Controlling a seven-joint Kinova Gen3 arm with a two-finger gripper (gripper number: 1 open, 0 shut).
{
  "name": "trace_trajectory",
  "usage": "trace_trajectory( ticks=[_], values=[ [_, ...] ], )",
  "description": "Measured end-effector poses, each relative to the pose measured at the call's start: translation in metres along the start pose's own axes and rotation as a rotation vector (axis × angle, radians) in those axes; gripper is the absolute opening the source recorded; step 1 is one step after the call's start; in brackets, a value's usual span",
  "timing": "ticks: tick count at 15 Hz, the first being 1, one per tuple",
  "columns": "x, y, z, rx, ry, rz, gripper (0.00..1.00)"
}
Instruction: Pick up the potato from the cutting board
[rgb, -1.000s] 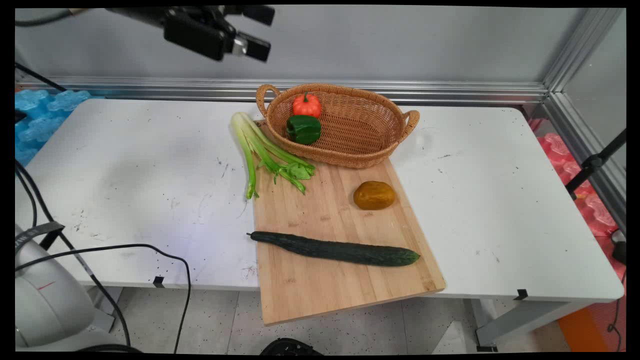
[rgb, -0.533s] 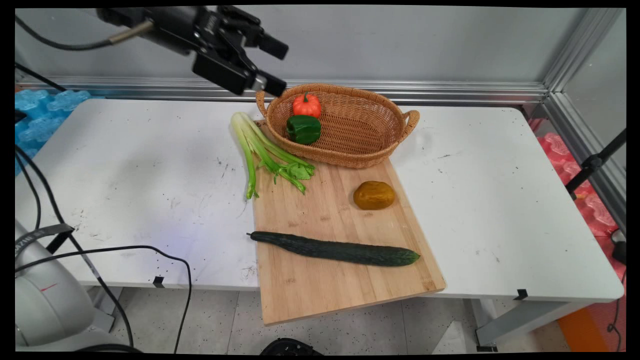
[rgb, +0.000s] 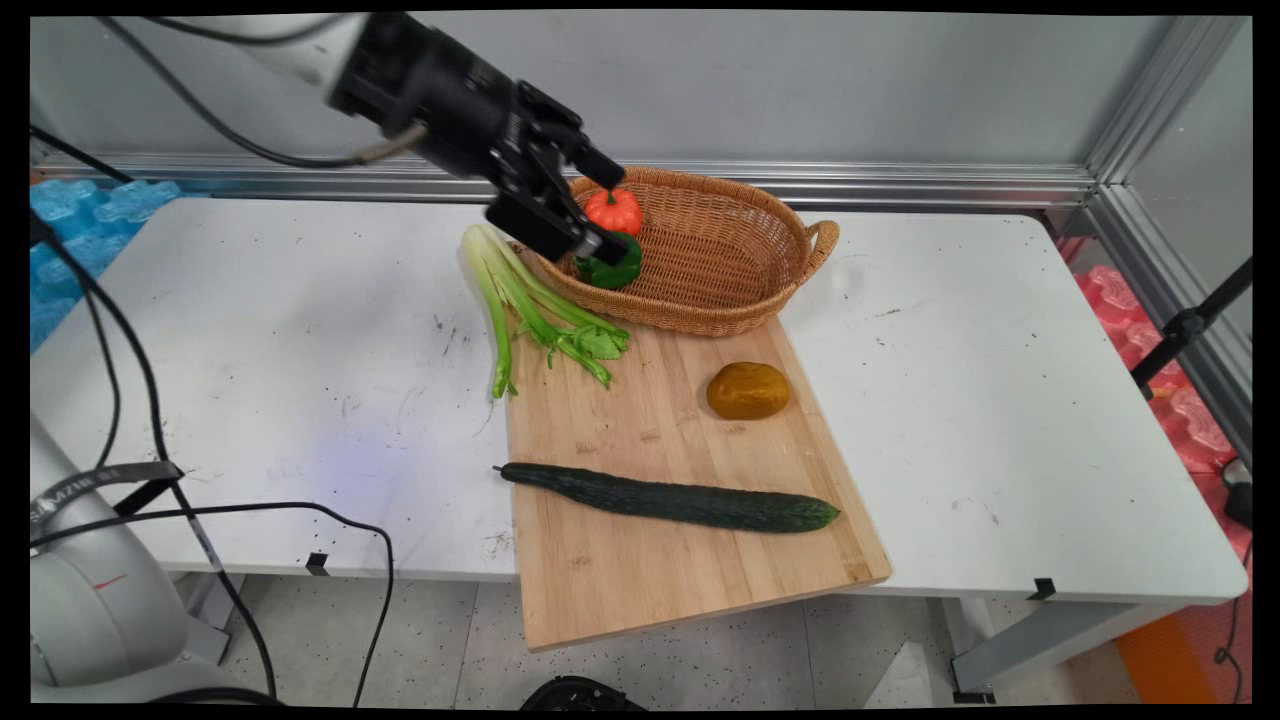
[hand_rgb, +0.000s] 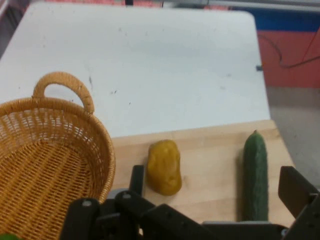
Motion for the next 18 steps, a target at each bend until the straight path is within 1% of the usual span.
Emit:
trace_trajectory(
  ticks=[5, 8, 11, 13, 18],
  values=[
    [0.003, -0.006, 0.042, 0.014, -0.072, 0.012, 1.00],
    [0.002, -0.011, 0.074, 0.022, -0.122, 0.019, 1.00],
    [0.001, -0.014, 0.097, 0.024, -0.156, 0.024, 1.00],
    [-0.002, -0.017, 0.120, 0.026, -0.185, 0.027, 1.00],
    [-0.006, -0.021, 0.167, 0.019, -0.239, 0.026, 1.00]
  ],
)
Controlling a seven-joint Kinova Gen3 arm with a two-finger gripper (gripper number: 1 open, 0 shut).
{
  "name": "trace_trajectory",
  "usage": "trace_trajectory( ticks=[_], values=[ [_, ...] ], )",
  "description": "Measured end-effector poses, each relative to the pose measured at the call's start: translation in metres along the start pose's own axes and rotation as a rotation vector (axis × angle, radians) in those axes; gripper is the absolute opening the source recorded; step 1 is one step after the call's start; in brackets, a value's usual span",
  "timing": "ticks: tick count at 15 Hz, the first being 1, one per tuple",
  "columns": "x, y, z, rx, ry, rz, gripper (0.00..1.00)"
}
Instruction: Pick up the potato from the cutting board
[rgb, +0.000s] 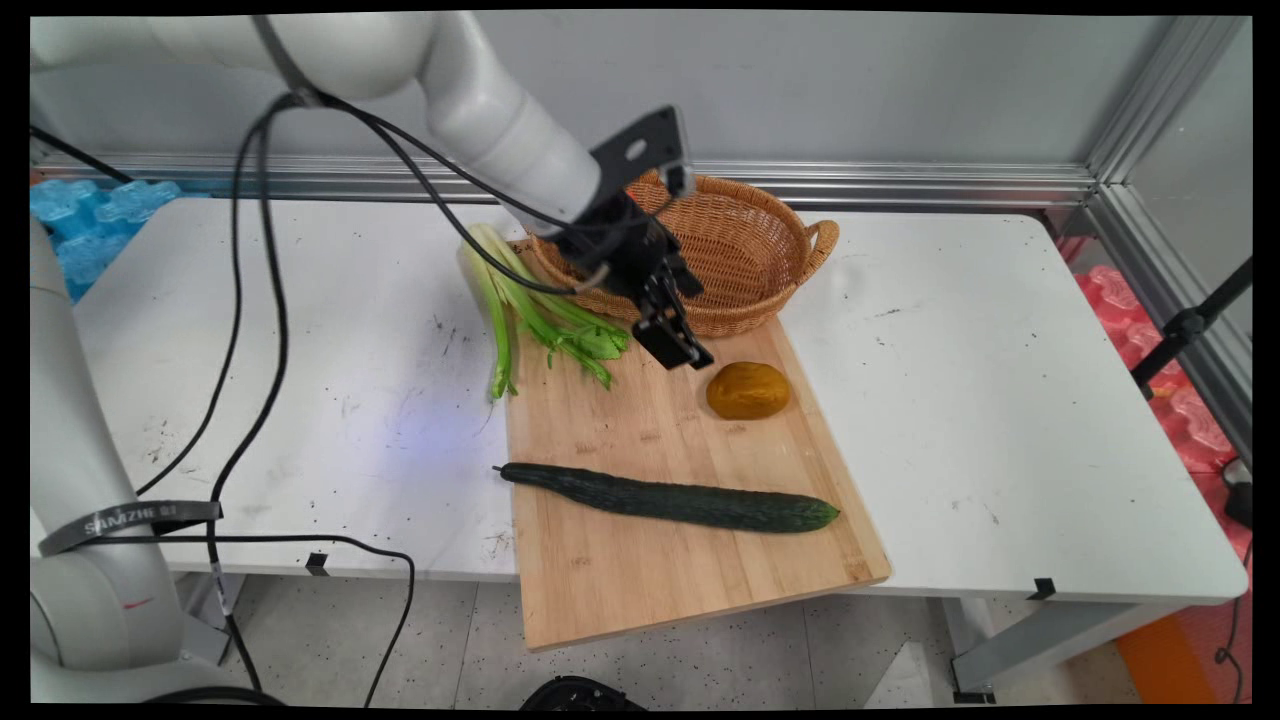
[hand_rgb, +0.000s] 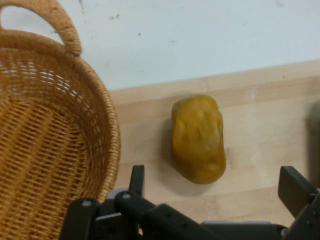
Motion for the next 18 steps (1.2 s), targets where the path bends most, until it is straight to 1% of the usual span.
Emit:
trace_trajectory(
  ticks=[6, 10, 14, 18],
  values=[
    [0.006, 0.001, 0.049, -0.018, -0.048, -0.011, 1.00],
    [0.009, 0.001, 0.074, -0.028, -0.072, -0.013, 1.00],
    [0.012, 0.003, 0.093, -0.038, -0.088, -0.011, 1.00],
    [0.015, 0.003, 0.104, -0.040, -0.094, -0.007, 1.00]
  ],
)
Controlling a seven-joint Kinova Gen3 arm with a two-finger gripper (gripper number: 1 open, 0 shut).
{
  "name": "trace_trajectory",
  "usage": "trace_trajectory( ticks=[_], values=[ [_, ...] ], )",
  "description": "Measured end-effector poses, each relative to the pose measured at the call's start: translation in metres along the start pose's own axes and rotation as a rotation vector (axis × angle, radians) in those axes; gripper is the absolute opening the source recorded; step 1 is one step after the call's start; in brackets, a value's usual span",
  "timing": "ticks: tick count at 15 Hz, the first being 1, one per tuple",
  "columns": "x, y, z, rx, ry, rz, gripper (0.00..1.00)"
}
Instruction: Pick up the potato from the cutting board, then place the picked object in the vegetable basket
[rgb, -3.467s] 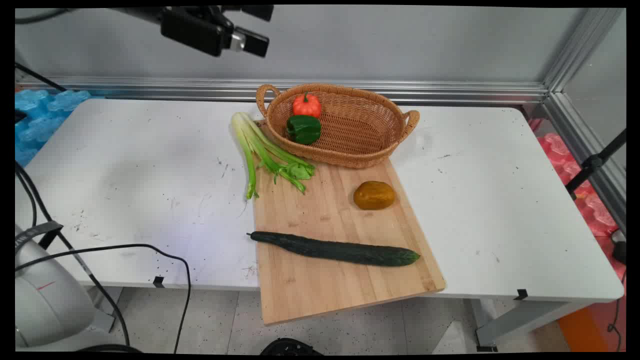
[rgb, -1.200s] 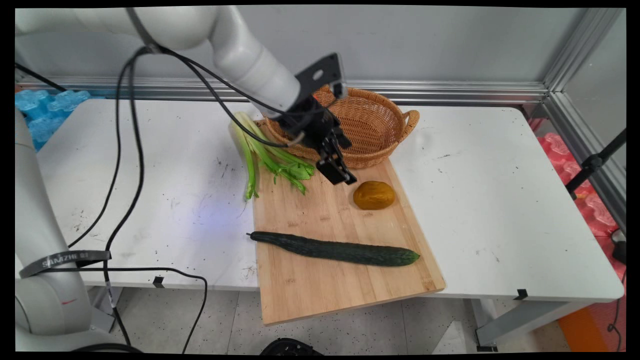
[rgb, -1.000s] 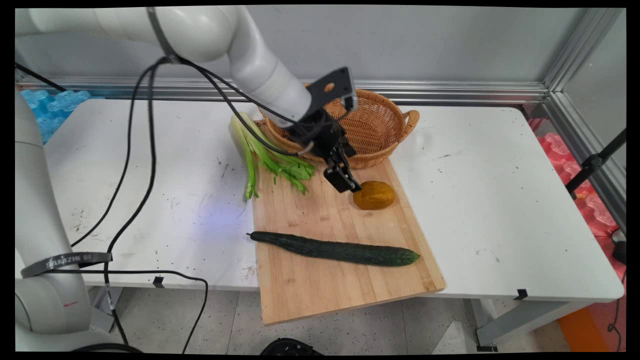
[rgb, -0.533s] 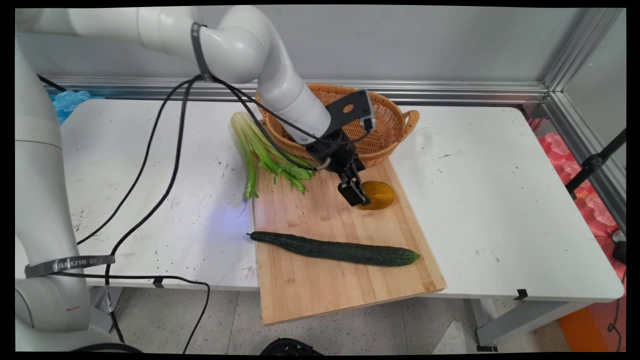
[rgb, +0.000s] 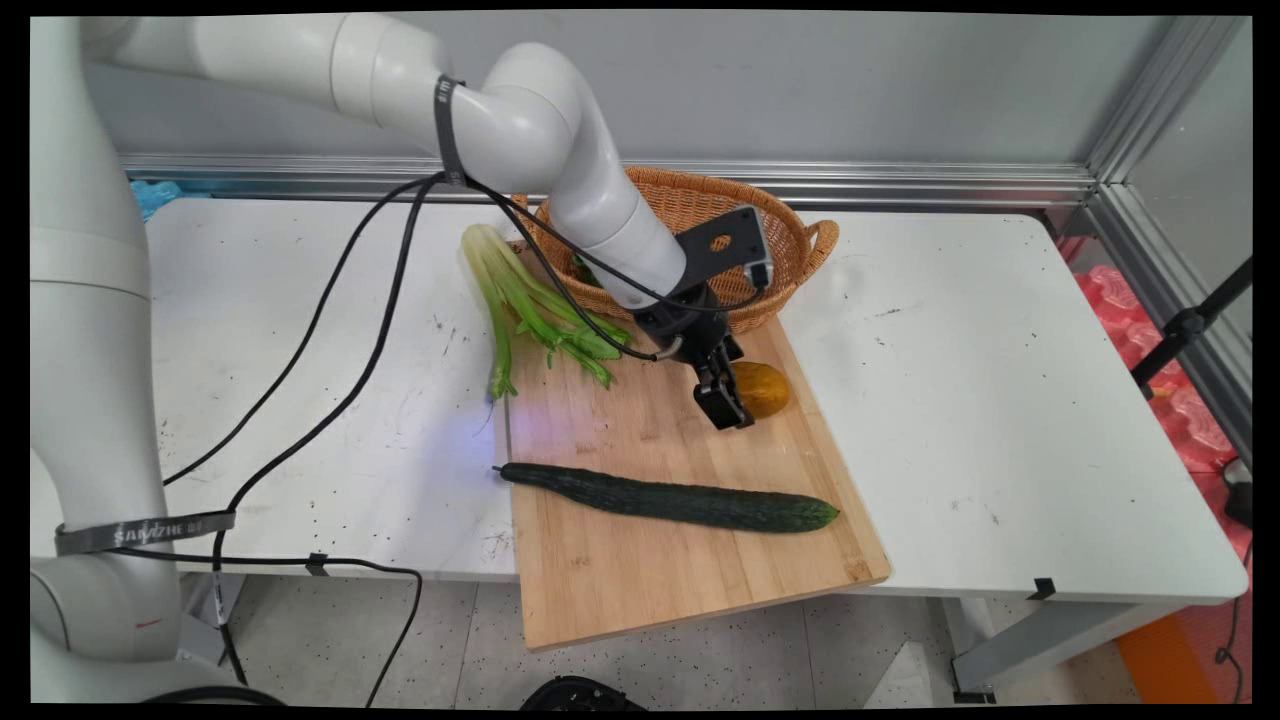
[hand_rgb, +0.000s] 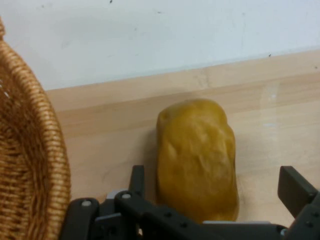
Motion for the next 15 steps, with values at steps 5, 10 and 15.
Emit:
trace_trajectory(
  ticks=[5, 10, 15],
  values=[
    [0.002, 0.000, 0.007, 0.002, -0.004, 0.008, 0.00],
    [0.003, 0.000, 0.010, 0.006, -0.002, 0.019, 0.00],
    [0.004, 0.001, -0.004, 0.003, 0.020, 0.041, 0.00]
  ],
)
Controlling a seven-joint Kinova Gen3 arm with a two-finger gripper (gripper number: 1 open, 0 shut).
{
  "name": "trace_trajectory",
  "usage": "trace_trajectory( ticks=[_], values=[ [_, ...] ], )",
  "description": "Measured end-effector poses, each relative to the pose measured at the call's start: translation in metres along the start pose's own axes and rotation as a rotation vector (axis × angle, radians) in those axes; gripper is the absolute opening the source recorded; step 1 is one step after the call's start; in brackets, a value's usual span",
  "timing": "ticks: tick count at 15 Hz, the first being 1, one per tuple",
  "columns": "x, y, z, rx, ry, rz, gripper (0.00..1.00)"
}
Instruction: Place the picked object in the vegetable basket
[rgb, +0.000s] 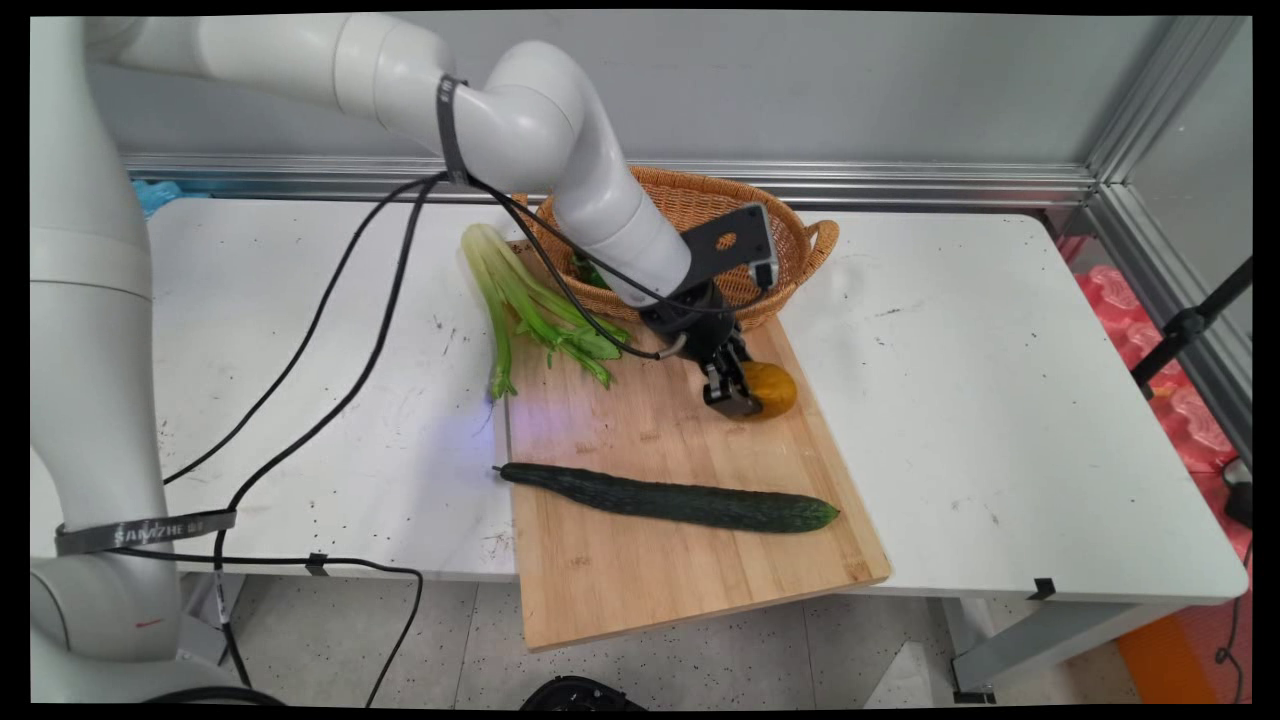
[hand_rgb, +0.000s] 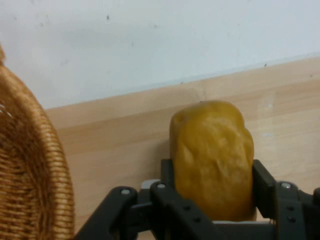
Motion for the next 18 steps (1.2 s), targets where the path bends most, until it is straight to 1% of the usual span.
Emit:
trace_trajectory(
  ticks=[2, 6, 10, 14, 18],
  values=[
    [0.002, 0.001, -0.014, -0.003, 0.017, 0.013, 0.00],
    [0.003, 0.004, -0.051, -0.003, 0.049, 0.025, 0.00],
    [0.002, 0.007, -0.100, 0.014, 0.072, 0.018, 0.00],
    [-0.004, 0.007, -0.147, 0.051, 0.084, -0.034, 0.00],
    [-0.013, 0.000, -0.183, 0.100, 0.089, -0.142, 0.00]
  ],
)
